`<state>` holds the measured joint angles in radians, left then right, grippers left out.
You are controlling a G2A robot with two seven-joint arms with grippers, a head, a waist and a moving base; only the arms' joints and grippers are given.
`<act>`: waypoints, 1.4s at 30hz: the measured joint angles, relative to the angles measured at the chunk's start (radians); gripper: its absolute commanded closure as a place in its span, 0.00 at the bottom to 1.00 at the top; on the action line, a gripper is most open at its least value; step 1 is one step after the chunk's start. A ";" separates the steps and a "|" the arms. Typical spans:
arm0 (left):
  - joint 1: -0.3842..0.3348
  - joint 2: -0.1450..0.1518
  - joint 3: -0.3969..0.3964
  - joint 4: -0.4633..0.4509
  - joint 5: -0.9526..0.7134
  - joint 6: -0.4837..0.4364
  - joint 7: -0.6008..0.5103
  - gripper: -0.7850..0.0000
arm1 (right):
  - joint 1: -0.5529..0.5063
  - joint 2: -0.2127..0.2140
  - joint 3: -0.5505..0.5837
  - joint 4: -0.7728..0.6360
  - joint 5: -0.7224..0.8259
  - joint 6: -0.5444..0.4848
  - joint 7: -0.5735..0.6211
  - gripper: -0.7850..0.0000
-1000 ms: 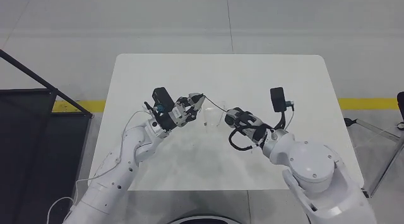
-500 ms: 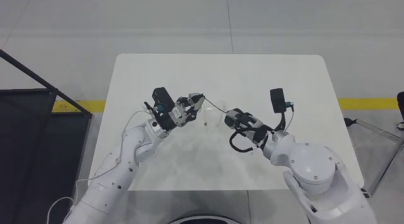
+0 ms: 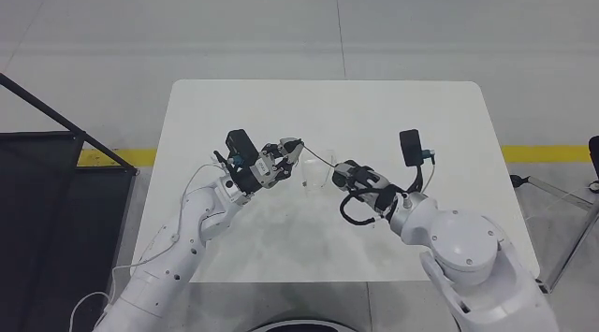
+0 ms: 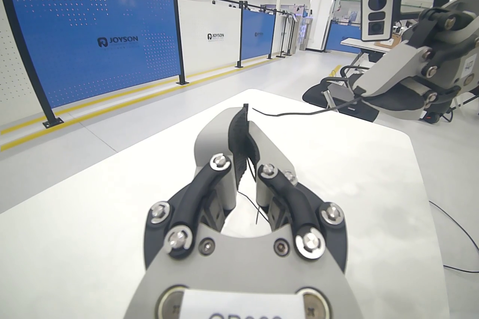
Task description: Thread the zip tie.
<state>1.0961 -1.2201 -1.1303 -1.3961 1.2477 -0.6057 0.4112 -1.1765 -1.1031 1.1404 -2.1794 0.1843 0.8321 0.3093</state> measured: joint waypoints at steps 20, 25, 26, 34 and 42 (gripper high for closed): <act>0.000 0.000 0.000 0.000 0.000 0.000 0.000 1.00 | 0.038 -0.012 -0.002 0.019 0.020 0.046 0.005 1.00; 0.000 0.000 0.000 0.000 0.000 0.000 0.000 1.00 | 0.042 -0.015 0.000 0.021 0.027 0.047 0.001 1.00; 0.000 0.000 0.000 0.000 0.000 0.000 0.000 1.00 | 0.042 -0.015 0.001 0.022 0.030 0.047 0.000 1.00; 0.000 0.000 0.000 0.000 0.000 0.000 0.000 1.00 | 0.035 -0.019 0.010 0.021 0.047 0.026 -0.007 1.00; 0.000 0.000 0.000 0.000 0.000 0.000 0.000 1.00 | 0.023 -0.022 0.024 0.021 0.065 -0.013 -0.002 1.00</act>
<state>1.0961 -1.2201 -1.1303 -1.3961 1.2477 -0.6057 0.4112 -1.1532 -1.1248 1.1645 -2.1582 0.2497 0.8189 0.3074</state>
